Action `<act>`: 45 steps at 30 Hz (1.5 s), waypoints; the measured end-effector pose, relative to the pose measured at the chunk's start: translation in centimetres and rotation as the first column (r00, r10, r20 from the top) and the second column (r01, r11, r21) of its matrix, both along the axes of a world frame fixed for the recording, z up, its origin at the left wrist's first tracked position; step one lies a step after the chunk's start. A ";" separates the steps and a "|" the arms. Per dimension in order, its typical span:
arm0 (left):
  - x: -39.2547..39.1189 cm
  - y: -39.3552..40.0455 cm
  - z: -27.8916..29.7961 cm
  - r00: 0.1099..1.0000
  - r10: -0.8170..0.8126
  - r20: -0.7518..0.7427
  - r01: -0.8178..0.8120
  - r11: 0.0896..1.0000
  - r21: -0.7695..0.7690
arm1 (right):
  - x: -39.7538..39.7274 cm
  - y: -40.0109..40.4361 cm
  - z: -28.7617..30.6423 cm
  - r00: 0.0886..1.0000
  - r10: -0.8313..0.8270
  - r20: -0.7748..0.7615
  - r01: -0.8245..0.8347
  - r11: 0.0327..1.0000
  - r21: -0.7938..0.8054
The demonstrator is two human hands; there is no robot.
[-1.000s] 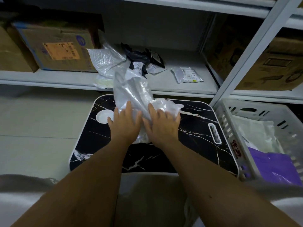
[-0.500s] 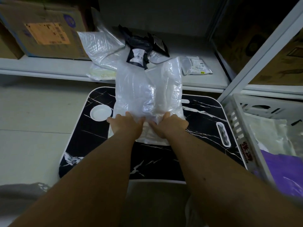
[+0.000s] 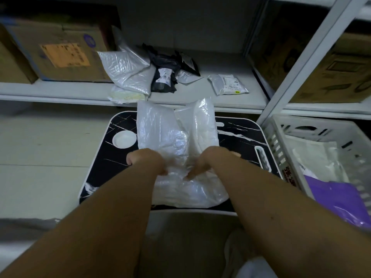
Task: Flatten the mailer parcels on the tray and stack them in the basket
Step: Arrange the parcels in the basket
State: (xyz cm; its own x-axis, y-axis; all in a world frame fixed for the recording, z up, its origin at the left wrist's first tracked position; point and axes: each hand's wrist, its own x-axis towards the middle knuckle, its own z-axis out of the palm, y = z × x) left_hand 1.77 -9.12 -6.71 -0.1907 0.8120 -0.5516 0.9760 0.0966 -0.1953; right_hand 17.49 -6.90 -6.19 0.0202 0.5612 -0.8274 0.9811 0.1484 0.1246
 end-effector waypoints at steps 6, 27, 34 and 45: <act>0.9 -0.7 1.3 0.941 -0.072 0.331 -0.234 0.570 0.788 | 1.5 -0.7 3.2 0.963 -0.108 -0.247 0.200 0.901 0.385; 4.6 5.4 -4.9 0.887 0.058 0.458 -0.198 0.944 0.263 | 1.5 3.0 -6.4 0.936 -0.033 -0.351 0.270 0.708 0.653; 4.6 5.7 -5.9 0.903 0.039 0.429 -0.238 0.875 0.421 | 2.3 4.7 -7.2 0.925 -0.170 -0.339 0.344 0.750 0.564; 5.2 7.0 -5.8 0.983 -0.041 0.178 -0.023 0.938 0.345 | 2.4 4.6 -7.2 0.940 -0.173 -0.293 0.320 0.740 0.591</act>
